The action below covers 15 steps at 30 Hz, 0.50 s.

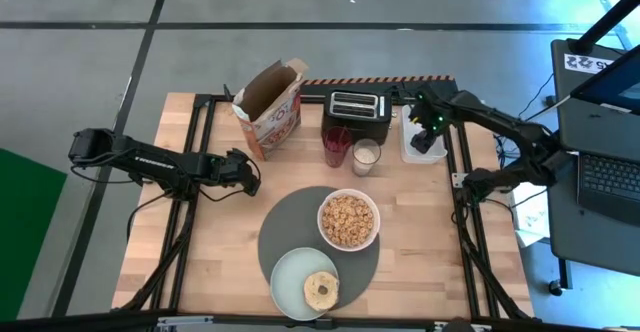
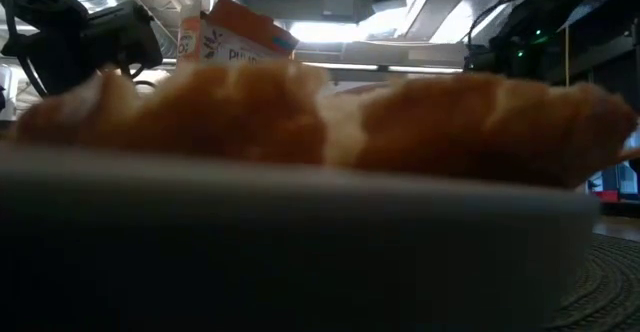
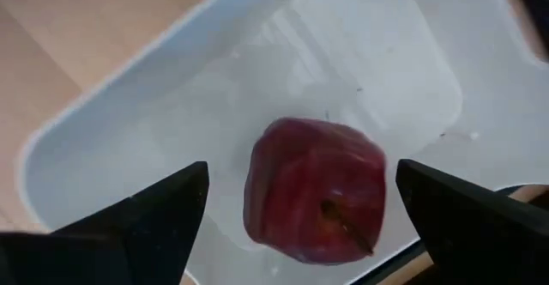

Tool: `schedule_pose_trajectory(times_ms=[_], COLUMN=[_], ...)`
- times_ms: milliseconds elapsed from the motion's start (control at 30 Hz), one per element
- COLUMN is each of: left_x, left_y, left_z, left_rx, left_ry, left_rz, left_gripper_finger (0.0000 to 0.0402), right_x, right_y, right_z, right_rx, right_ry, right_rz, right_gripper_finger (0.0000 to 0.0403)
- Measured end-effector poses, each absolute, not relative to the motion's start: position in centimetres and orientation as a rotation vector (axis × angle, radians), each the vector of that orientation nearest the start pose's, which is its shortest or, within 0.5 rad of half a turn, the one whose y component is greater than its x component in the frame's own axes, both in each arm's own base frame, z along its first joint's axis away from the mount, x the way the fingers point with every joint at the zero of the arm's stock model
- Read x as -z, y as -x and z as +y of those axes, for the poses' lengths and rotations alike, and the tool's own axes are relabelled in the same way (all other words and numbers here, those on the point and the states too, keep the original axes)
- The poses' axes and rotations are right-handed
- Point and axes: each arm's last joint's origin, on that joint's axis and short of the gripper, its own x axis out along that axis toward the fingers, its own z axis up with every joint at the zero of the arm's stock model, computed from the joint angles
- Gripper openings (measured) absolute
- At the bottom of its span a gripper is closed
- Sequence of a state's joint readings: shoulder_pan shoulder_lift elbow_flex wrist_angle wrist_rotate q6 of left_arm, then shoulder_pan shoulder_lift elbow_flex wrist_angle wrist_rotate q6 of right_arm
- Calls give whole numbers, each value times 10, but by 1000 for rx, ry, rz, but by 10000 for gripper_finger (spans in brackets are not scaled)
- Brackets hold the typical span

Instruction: Arrange a breakfast setting

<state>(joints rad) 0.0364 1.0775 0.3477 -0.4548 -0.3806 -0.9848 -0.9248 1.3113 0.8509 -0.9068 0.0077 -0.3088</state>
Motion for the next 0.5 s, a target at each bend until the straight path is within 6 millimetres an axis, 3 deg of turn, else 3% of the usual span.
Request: schedule_pose_trajectory(times_ms=[500], left_x=[-130], left_y=[-153], left_z=[16], left_rx=[-895], left_ry=[652], left_rz=[878], left_gripper_finger=[322], right_x=[-193], right_y=[-127], right_z=[-179], right_rx=[535], right_ry=[-444], right_rz=[1468], right_gripper_finger=[374])
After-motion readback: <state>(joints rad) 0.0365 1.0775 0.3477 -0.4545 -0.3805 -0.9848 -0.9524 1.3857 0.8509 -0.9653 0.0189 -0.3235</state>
